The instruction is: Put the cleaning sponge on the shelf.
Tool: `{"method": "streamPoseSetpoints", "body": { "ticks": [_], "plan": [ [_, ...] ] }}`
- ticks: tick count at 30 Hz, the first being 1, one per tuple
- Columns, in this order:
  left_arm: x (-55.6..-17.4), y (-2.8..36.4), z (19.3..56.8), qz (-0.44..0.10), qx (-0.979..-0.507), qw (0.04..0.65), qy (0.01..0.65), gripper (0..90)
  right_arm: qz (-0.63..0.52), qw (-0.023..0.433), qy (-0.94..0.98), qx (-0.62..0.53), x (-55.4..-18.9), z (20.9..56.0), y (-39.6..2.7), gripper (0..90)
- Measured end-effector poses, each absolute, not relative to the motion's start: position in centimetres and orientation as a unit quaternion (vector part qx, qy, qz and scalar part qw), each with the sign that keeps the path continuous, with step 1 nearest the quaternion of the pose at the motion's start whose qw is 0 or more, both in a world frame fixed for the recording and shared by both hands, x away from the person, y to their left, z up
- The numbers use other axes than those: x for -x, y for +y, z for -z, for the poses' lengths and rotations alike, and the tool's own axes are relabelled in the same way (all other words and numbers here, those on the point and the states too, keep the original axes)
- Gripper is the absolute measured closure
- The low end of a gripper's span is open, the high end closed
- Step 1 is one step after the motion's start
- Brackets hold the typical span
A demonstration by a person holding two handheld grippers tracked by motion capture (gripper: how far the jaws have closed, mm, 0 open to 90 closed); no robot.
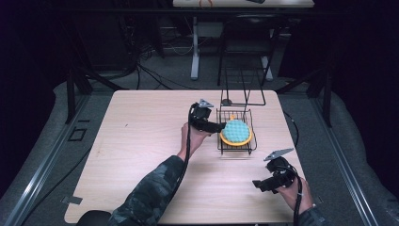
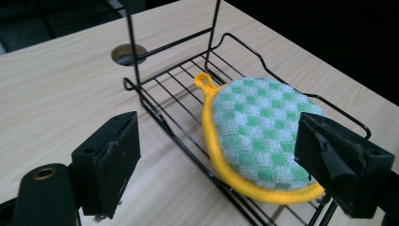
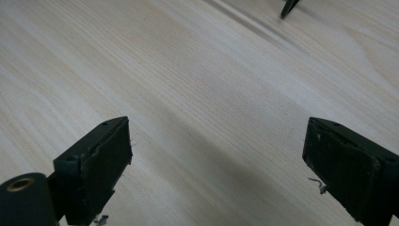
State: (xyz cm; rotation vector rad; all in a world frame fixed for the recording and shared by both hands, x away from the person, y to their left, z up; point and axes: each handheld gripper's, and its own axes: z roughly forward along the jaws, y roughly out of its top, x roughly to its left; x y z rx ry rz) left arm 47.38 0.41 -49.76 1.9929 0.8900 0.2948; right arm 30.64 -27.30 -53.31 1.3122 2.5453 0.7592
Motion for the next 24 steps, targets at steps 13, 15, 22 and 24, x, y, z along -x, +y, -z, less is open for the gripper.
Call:
{"method": "streamPoseSetpoints", "body": {
  "ticks": [13,15,22,24],
  "plan": [
    [-45.9,4.1,46.7,-0.15,-0.816,0.441,0.342,10.4,-0.249,0.093,0.857,-0.441,-30.5,53.2,-27.3,8.0],
    [-45.5,4.6,46.3,-0.155,-0.819,0.436,0.339,9.6,-0.249,0.094,0.858,-0.44,-30.5,53.2,-27.3,8.0],
    [-44.0,7.5,45.3,-0.169,-0.823,0.422,0.339,5.3,-0.248,0.092,0.857,-0.442,-30.5,53.3,-27.3,8.0],
    [-43.6,8.4,45.2,-0.17,-0.823,0.419,0.344,3.8,-0.249,0.094,0.856,-0.442,-30.5,53.3,-27.3,8.0]
  ]
}}
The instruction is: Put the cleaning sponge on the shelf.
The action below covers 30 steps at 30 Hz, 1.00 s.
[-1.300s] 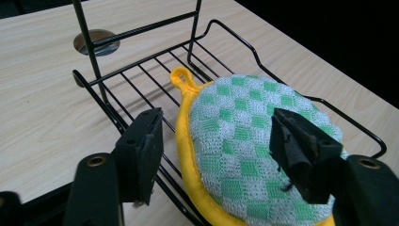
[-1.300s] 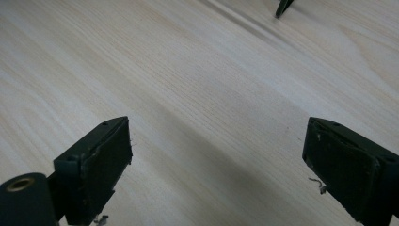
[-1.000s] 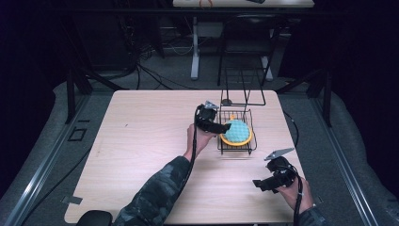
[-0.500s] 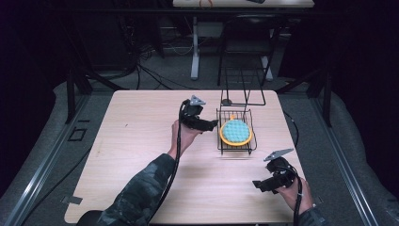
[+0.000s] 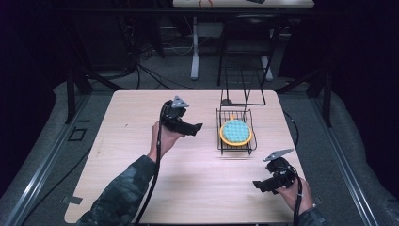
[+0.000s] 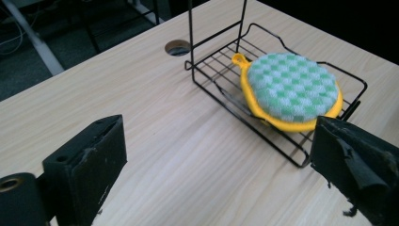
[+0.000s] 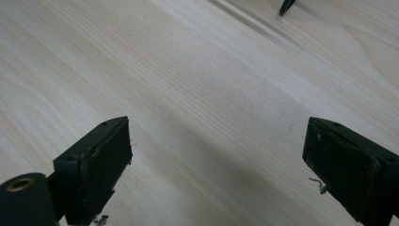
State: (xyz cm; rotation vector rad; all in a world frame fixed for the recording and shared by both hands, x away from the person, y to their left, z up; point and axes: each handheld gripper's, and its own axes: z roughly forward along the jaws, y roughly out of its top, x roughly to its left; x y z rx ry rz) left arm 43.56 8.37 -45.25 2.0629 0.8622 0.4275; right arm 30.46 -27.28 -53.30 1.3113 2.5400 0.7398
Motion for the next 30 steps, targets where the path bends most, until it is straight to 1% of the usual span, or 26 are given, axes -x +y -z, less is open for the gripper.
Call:
{"method": "streamPoseSetpoints", "body": {
  "ticks": [4,9,18,23,30],
  "plan": [
    [-42.5,9.9,45.4,-0.177,-0.828,0.404,0.347,0.2,-0.248,0.094,0.856,-0.443,-30.4,53.3,-27.3,8.0],
    [-41.0,11.8,45.9,-0.176,-0.834,0.387,0.351,0.0,-0.248,0.094,0.856,-0.444,-30.4,53.3,-27.3,8.0],
    [-38.4,15.2,48.1,-0.18,-0.836,0.36,0.374,0.0,-0.249,0.094,0.857,-0.442,-30.4,53.3,-27.4,8.0],
    [-37.7,16.9,49.3,-0.164,-0.832,0.355,0.394,0.0,-0.249,0.094,0.856,-0.443,-30.4,53.4,-27.4,7.9],
    [-36.7,18.5,50.6,-0.154,-0.836,0.338,0.404,0.0,-0.251,0.095,0.855,-0.444,-30.3,53.3,-27.5,7.7]
  ]
}}
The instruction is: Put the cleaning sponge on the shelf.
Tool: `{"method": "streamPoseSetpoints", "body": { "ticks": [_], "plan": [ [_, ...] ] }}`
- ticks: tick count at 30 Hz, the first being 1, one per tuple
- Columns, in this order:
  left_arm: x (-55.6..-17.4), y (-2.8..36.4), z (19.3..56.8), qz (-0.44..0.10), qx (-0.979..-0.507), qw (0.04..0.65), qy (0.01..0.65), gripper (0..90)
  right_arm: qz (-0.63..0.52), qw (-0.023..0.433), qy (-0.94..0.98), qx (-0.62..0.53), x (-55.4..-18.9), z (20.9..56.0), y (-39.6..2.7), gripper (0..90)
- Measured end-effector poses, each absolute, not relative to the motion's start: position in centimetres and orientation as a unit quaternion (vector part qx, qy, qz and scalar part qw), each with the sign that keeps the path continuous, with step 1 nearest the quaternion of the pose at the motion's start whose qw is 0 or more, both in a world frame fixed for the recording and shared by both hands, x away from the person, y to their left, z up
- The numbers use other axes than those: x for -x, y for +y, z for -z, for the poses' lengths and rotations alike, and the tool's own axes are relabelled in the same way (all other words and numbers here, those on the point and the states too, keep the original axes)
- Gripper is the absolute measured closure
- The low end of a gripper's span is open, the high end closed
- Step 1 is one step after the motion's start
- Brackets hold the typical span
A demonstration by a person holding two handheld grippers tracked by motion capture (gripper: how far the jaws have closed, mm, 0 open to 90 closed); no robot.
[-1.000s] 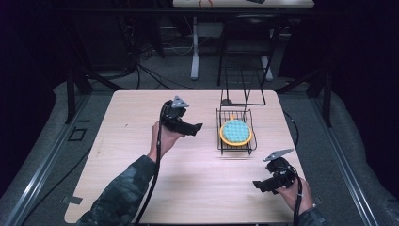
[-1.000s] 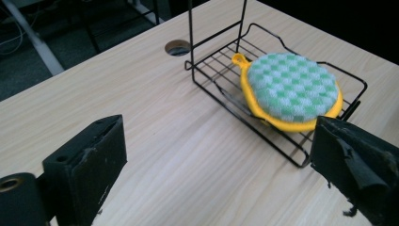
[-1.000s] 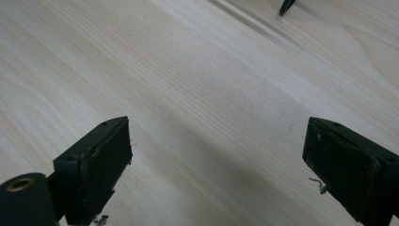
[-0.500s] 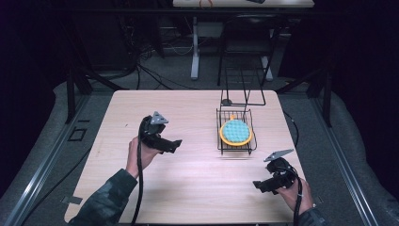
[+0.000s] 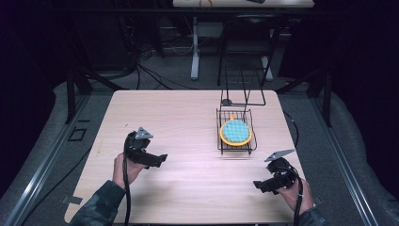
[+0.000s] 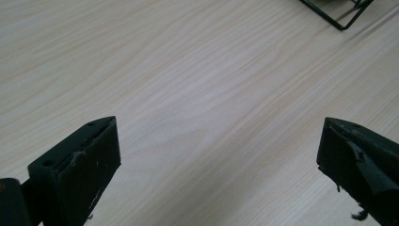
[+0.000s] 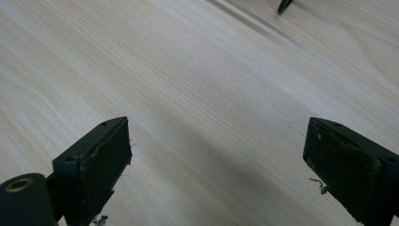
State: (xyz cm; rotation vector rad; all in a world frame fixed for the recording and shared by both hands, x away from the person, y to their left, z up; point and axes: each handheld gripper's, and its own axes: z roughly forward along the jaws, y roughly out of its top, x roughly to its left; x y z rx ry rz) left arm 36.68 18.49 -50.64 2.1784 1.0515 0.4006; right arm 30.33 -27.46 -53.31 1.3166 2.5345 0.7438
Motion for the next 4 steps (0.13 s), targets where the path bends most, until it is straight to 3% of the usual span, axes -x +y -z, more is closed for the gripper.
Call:
{"method": "streamPoseSetpoints", "body": {
  "ticks": [4],
  "plan": [
    [-37.04,19.06,51.04,-0.155,-0.833,0.336,0.411,0.0,-0.252,0.095,0.854,-0.445,-30.36,53.33,-27.46,7.7]
  ]
}}
